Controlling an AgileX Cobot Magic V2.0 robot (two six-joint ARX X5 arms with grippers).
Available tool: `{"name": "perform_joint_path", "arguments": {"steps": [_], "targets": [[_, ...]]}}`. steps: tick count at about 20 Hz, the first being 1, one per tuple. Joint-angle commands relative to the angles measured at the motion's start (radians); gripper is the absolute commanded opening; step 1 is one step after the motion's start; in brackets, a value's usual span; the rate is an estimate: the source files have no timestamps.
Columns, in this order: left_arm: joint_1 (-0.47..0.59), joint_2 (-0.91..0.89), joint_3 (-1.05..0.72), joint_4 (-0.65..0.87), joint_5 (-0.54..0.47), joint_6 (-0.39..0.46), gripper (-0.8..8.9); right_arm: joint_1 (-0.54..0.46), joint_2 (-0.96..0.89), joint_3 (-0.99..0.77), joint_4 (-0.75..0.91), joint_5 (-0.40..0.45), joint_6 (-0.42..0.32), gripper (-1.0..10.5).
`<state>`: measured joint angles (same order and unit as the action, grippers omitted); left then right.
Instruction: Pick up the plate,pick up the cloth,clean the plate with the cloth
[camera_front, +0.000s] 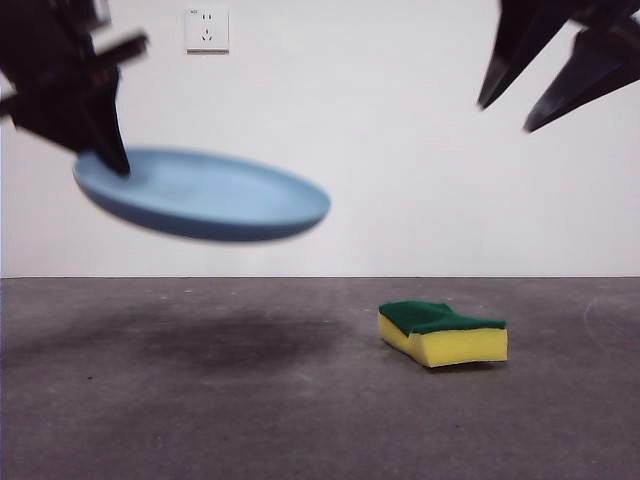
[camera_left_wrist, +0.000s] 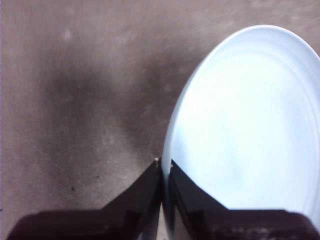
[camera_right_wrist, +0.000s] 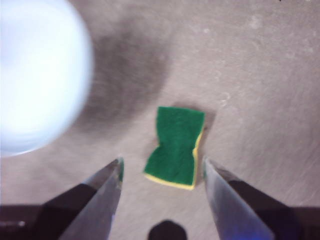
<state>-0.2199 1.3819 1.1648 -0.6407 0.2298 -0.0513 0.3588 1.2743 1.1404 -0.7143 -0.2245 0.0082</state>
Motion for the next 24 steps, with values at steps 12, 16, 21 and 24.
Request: {"name": "perform_joint_path", "arguments": {"steps": [12, 16, 21, 24], "targets": [[-0.023, -0.332, 0.002, -0.199, -0.046, 0.011, -0.08, 0.134, 0.471, 0.029, 0.132, 0.152, -0.063, 2.8], [-0.023, -0.332, 0.002, -0.204, -0.046, 0.011, -0.08, 0.134, 0.544, 0.029, 0.161, 0.153, -0.063, 2.8], [-0.023, -0.331, 0.002, -0.191, -0.059, 0.011, -0.08, 0.134, 0.579, 0.029, 0.161, 0.156, -0.06, -0.2], [-0.023, -0.314, 0.002, -0.191, -0.133, 0.016, -0.08, 0.134, 0.579, 0.029, 0.159, 0.156, -0.043, -0.2]]}}
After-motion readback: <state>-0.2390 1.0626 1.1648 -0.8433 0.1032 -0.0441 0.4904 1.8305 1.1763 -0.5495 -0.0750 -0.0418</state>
